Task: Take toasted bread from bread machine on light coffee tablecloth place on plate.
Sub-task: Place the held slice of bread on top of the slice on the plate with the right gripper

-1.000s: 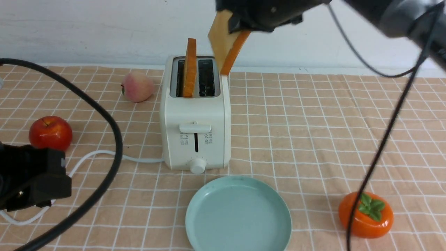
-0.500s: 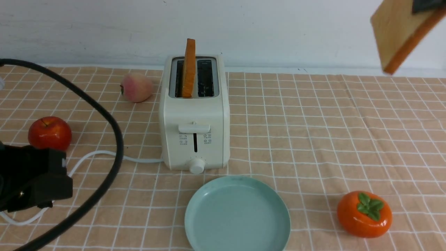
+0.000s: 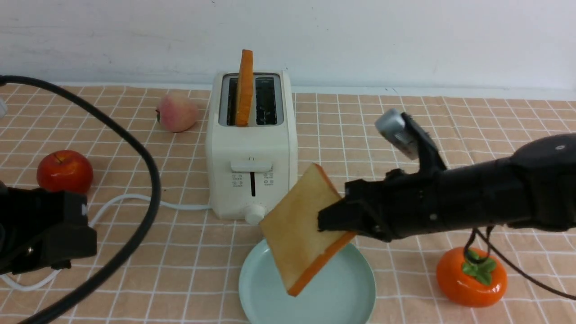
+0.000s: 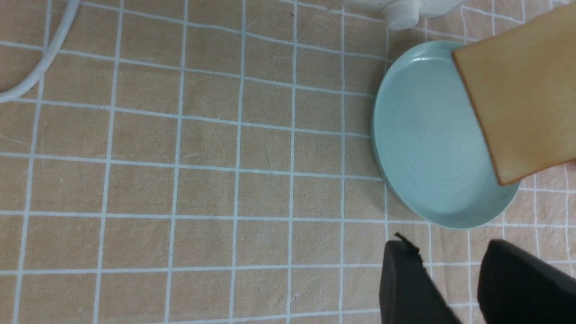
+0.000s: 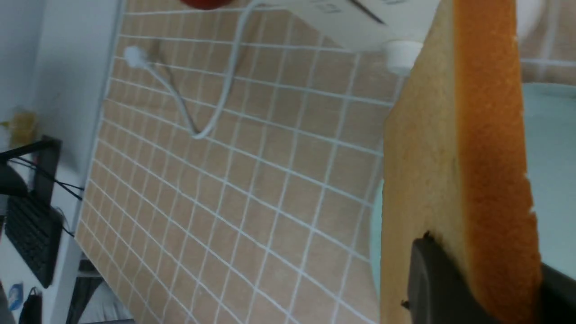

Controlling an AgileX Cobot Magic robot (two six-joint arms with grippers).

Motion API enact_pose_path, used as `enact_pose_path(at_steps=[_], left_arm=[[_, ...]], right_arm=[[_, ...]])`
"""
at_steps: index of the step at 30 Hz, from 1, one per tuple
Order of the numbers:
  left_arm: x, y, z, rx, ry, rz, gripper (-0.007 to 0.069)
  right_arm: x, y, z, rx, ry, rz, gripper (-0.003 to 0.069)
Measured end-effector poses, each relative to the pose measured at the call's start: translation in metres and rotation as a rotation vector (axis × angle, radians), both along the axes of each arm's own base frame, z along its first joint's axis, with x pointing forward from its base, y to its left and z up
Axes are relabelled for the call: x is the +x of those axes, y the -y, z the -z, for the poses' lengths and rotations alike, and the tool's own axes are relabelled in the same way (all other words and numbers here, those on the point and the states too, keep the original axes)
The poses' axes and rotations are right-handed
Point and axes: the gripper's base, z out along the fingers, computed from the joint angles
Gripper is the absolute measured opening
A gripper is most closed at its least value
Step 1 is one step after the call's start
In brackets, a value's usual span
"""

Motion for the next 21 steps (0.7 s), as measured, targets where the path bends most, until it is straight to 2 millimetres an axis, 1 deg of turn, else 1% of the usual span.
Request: enact_pose_path(at_steps=[1,3,6,7,9,10,11,12,13,14,16,17,18,20,21], left_arm=[[0.000,0.000,0.000,0.000,0.000,0.000,0.0238],[0.000,0.000,0.000,0.001,-0.002,0.000,0.0238],[0.000,0.000,0.000,0.000,-0.006,0.001,0.0238],[-0.001,0.000,0.000,0.000,-0.007,0.002,0.0238],[-0.001,0.000,0.000,-0.004,-0.008,0.002,0.0238],[-0.001,0.000,0.000,-0.005,-0.009,0.003,0.0238],[-0.001,0.001,0.000,-0.005,-0.009,0.003,0.0238],[-0.001,0.001,0.000,-0.005,-0.009,0.003,0.0238],[-0.001,0.001,0.000,-0.005,-0.009,0.003,0.0238],[-0.001,0.001,0.000,-0.006,-0.009,0.003,0.0238],[-0.001,0.001,0.000,-0.006,-0.009,0.003,0.0238],[-0.001,0.001,0.000,-0.008,-0.009,0.003,0.0238],[-0.001,0.001,0.000,-0.012,-0.007,0.003,0.0238],[0.000,0.002,-0.001,-0.033,0.007,0.001,0.0238],[0.001,0.004,-0.002,-0.054,0.014,0.000,0.0238]], right_arm=[[0.002,-0.006,0.010,0.006,-0.020,-0.004,0.0115],[0.004,-0.011,0.023,-0.004,-0.051,-0.016,0.0115],[0.004,-0.015,0.036,-0.030,-0.076,-0.037,0.0128],[0.004,-0.016,0.039,-0.041,-0.077,-0.047,0.0144],[0.003,-0.016,0.041,-0.066,-0.069,-0.066,0.0209],[0.002,-0.015,0.041,-0.079,-0.062,-0.080,0.0262],[0.001,-0.014,0.041,-0.095,-0.053,-0.097,0.0323],[0.000,-0.013,0.040,-0.106,-0.047,-0.110,0.0365],[0.000,-0.013,0.040,-0.109,-0.047,-0.114,0.0375],[-0.001,-0.008,0.037,-0.131,-0.042,-0.138,0.0453],[0.000,-0.004,0.034,-0.148,-0.045,-0.147,0.0496],[0.001,0.002,0.028,-0.168,-0.059,-0.140,0.0541],[0.003,0.008,0.022,-0.193,-0.060,-0.130,0.0571],[0.009,0.024,0.003,-0.270,-0.032,-0.117,0.0610],[0.010,0.029,-0.007,-0.298,-0.026,-0.102,0.0615]])
